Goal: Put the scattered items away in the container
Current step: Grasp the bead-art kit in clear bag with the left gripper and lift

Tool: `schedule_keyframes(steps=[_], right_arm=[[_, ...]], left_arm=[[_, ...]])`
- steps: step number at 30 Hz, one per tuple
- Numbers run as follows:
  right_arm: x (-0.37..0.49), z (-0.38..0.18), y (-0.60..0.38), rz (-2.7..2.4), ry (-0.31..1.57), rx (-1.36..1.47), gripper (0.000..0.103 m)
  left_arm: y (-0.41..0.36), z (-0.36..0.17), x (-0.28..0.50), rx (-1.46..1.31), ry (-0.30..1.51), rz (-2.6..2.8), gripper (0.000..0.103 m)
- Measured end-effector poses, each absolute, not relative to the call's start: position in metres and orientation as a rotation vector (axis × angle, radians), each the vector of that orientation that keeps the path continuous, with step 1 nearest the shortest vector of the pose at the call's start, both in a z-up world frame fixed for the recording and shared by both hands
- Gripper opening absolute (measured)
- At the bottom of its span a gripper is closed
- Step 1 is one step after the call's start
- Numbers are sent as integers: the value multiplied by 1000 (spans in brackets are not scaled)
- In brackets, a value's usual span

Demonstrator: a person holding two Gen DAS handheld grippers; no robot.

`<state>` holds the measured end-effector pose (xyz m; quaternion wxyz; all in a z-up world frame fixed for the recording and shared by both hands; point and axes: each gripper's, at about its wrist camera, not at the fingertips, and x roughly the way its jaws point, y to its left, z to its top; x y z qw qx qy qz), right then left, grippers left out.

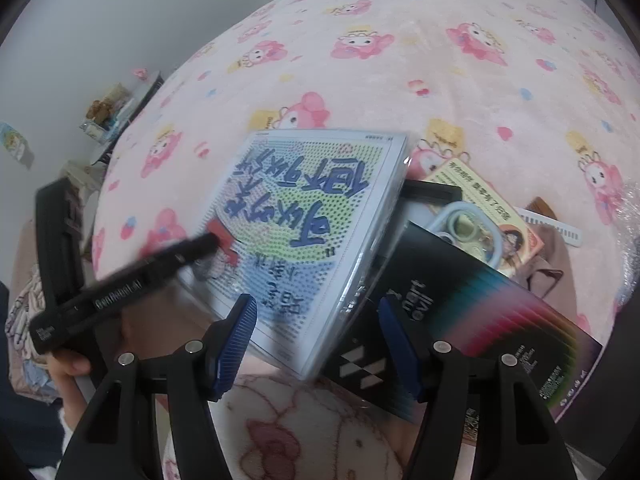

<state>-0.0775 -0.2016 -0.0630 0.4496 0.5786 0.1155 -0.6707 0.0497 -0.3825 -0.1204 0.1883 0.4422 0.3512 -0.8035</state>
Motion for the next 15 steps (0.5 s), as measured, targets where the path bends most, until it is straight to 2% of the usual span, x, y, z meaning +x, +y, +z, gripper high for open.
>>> schedule_keyframes(steps=[3, 6, 9, 13, 15], right_arm=[[-80, -64, -204, -1625, 247, 1438, 62], [-81, -70, -208, -1669, 286, 1438, 62], [-85, -77, -210, -1669, 277, 1442, 62], [-86, -87, -221, -1643, 315, 1429, 63], [-87, -92, -227, -1611, 329, 1439, 66]], left_arm=[[-374, -115, 58, 1265, 1033, -2261, 51], [-363, -105, 68, 1299, 1027, -2309, 48], [-360, -101, 72, 1315, 972, -2335, 48], [-386, -125, 67, 1287, 1129, -2263, 50], [-386, -128, 61, 1300, 1117, -2249, 52]])
